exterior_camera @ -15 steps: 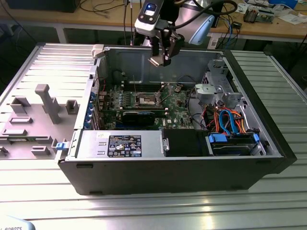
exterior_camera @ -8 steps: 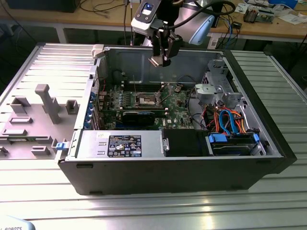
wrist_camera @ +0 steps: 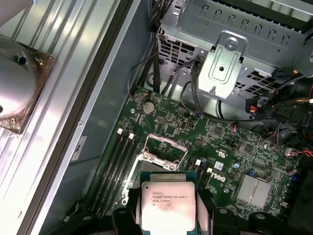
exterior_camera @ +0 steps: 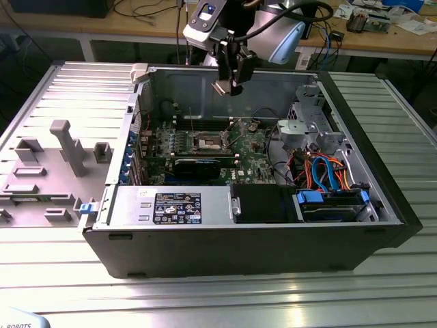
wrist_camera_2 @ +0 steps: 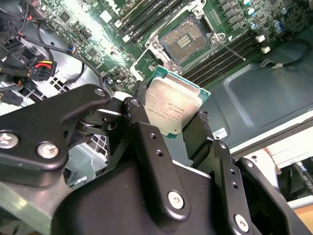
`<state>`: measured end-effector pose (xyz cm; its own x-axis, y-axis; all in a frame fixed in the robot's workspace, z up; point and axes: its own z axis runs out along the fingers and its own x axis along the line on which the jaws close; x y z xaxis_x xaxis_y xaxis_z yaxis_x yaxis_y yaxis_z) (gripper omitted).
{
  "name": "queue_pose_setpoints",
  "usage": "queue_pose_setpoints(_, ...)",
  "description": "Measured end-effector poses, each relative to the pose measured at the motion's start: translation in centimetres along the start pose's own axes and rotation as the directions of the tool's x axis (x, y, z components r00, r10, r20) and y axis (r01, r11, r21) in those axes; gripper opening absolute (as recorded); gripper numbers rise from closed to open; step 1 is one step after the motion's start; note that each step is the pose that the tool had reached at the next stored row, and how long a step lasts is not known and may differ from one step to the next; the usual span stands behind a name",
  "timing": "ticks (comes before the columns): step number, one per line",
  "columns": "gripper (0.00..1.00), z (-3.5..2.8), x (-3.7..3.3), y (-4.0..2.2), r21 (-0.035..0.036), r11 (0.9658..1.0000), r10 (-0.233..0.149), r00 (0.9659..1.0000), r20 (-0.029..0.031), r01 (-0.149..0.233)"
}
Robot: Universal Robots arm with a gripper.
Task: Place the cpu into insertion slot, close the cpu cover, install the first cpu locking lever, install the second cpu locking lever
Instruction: 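Place the cpu into insertion slot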
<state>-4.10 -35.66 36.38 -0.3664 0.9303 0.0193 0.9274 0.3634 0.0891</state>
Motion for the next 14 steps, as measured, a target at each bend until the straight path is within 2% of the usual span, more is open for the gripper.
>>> queue_pose_setpoints(5, 0.54, 0.02, 0.01, -0.03, -0.0010, 0.9989, 0.046, 0.9989, 0.0041, -0.046)
queue_pose_setpoints(9, 0.54, 0.03, 0.02, -0.05, -0.0019, 0.9967, 0.081, 0.9966, 0.0072, -0.081)
queue_pose_setpoints(14, 0.54, 0.03, 0.02, -0.06, -0.0022, 0.9956, 0.093, 0.9956, 0.0083, -0.093)
